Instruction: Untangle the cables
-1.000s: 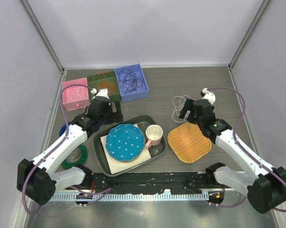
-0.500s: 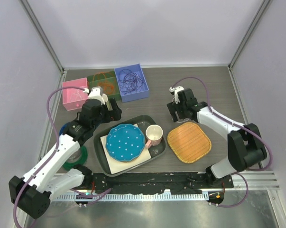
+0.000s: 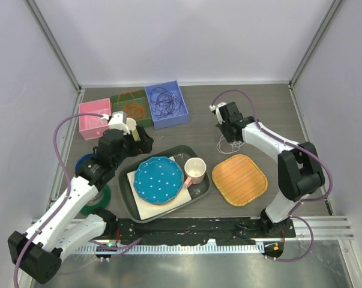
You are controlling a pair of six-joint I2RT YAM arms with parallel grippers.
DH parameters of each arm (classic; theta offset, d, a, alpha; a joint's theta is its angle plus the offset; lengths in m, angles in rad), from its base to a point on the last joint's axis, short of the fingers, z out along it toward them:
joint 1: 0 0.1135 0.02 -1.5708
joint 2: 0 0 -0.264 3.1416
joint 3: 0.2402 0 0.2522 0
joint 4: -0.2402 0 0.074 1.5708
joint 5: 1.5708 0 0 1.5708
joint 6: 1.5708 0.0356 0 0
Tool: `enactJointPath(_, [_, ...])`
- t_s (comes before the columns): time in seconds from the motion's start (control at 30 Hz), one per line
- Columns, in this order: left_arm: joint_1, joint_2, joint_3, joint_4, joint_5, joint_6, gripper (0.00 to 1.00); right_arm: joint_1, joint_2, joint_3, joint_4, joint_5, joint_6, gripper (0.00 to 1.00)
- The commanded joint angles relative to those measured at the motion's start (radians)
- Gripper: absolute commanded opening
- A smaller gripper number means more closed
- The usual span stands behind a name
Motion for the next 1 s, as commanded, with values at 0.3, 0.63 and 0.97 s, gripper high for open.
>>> enactJointPath(0.3, [-0.002,-0.008,-0.033,0.113,0.106,0.022,1.0,0.026,-0.495,0.076,0.566,-0.263,0.446,0.01])
enactJointPath(0.63, [-0.002,-0.019,-0.065,0.174,0.18,0.024,1.0,0.026,-0.552,0.119,0.992,-0.251,0.647,0.01])
enactJointPath(0.97, [-0.002,0.056,-0.07,0.318,0.434,0.028,1.0,0.026,-0.443,0.352,0.773,-0.377,0.704,0.01])
